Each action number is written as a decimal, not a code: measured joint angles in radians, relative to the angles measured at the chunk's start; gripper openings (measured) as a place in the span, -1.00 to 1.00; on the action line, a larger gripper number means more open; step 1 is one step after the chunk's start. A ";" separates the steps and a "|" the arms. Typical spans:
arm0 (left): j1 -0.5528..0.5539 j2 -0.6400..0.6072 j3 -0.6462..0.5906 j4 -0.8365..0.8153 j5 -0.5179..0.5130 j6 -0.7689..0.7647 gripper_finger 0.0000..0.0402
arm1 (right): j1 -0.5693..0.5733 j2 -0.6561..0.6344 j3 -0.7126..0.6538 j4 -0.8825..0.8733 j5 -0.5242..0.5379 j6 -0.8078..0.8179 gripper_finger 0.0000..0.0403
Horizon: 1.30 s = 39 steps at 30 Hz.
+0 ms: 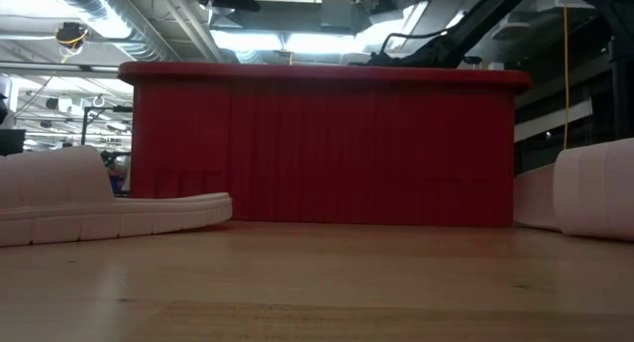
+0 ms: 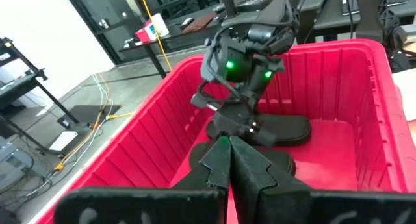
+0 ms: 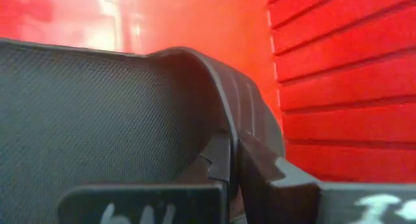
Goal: Pick and place slides into bin
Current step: Put the black slipper into the red bin
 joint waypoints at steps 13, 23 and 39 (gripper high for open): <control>0.000 0.000 0.000 0.000 -0.002 0.000 -0.99 | -0.005 0.006 0.001 0.020 0.019 -0.031 -0.76; 0.000 0.000 0.000 0.000 -0.003 0.000 -0.98 | -0.002 0.006 0.001 -0.005 0.024 -0.021 -0.76; 0.000 0.000 0.000 -0.001 -0.003 0.000 -0.99 | 0.016 0.002 0.001 0.004 0.023 0.033 -0.37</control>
